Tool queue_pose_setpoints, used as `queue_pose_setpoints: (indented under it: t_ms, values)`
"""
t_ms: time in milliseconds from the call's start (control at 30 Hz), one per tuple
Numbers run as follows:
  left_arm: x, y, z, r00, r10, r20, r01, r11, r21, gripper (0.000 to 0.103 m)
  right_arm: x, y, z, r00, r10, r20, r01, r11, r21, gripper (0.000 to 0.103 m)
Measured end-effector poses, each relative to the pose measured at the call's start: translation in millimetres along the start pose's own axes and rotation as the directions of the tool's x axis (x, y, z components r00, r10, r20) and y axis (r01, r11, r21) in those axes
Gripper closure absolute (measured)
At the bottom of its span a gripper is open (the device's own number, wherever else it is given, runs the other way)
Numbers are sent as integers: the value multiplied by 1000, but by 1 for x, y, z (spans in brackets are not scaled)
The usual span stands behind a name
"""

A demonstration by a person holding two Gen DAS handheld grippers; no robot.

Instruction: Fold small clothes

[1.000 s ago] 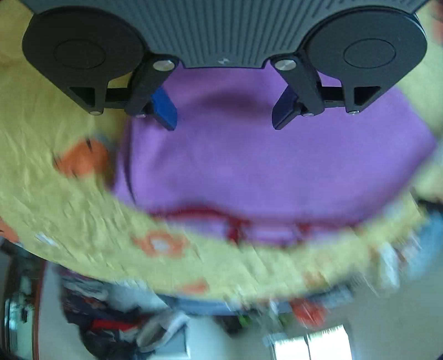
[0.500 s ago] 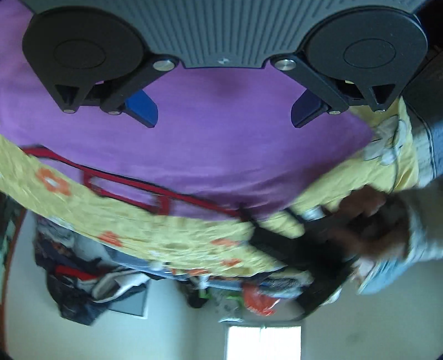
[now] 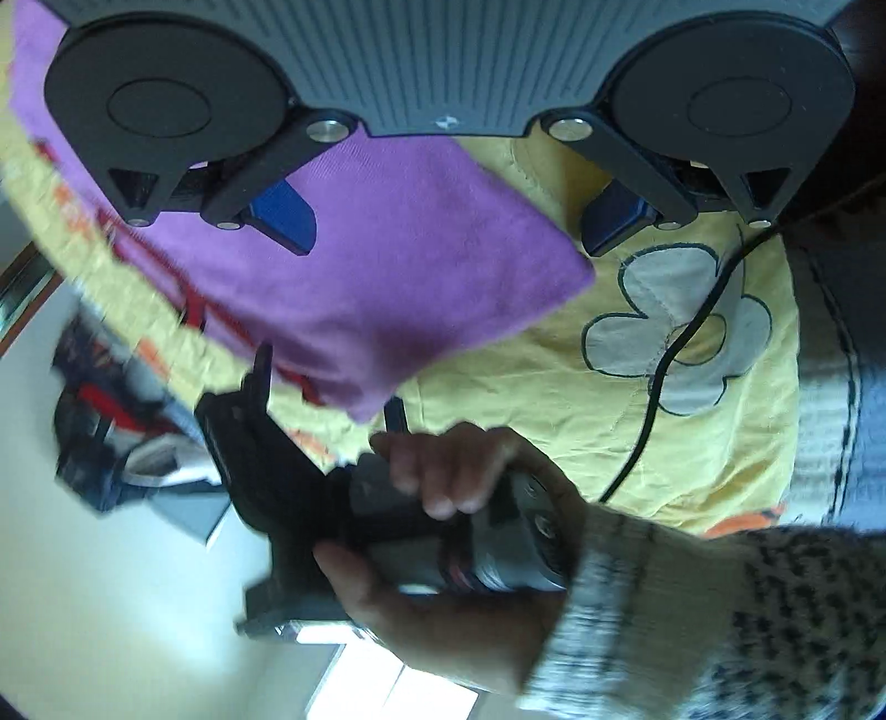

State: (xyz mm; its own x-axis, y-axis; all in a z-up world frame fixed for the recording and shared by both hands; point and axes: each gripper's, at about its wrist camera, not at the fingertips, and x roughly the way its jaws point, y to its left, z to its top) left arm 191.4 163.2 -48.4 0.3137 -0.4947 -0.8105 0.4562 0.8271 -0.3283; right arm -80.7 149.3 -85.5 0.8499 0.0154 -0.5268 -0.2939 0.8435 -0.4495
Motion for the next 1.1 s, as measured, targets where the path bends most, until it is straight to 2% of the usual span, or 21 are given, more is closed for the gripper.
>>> queue_pose_setpoints:
  t_ms: [67,167,333,533,567,633,667,700,733,800,867,900,967,1033,1100]
  values:
    - [0,1,1,1000,-5,9,6,1000,-11,0,3,7,4,999,-52,10,52,997,-48,0]
    - [2,1,3,1000,-3,8,3,1000,-19,0,3,16,8,996,-87,20,88,992,-94,0]
    - [7,-8,7,999,36,-11,-35,999,32,0,6,5,10,998,-55,-3,55,998,-24,1]
    - [14,-25,-1,992,127,10,-127,982,141,2,15,-4,10,1000,-16,-8,17,999,33,3]
    - [16,-27,-2,990,139,12,-139,979,150,3,16,-5,11,1000,-7,-8,7,999,38,9]
    - [15,-29,-2,987,161,27,-163,975,148,7,18,-5,13,1000,11,-15,-11,999,44,35]
    - [15,-29,-2,986,167,28,-169,974,149,9,19,-3,14,1000,19,-18,-19,999,47,57]
    - [15,-29,-2,985,167,28,-170,974,149,11,17,0,15,1000,21,-19,-20,999,44,63]
    - [14,-29,-1,984,173,32,-176,973,150,16,17,3,16,1000,16,-17,-15,999,32,64]
    - [10,-29,-1,981,187,49,-192,971,140,35,18,3,17,999,43,-19,-42,998,55,81]
    - [5,-25,3,986,157,46,-162,981,107,78,19,-2,16,998,58,-15,-56,995,87,89]
    - [4,-21,6,991,131,30,-133,988,76,85,20,-7,17,997,74,-13,-72,991,115,90]
    - [1,-21,9,992,120,29,-122,991,63,87,19,-20,17,994,108,4,-107,978,179,92]
    - [0,-28,8,990,139,40,-142,986,88,88,17,-37,17,989,146,35,-150,949,276,93]
    - [-2,-36,7,984,168,53,-173,979,112,88,13,-49,16,985,161,63,-173,931,322,94]
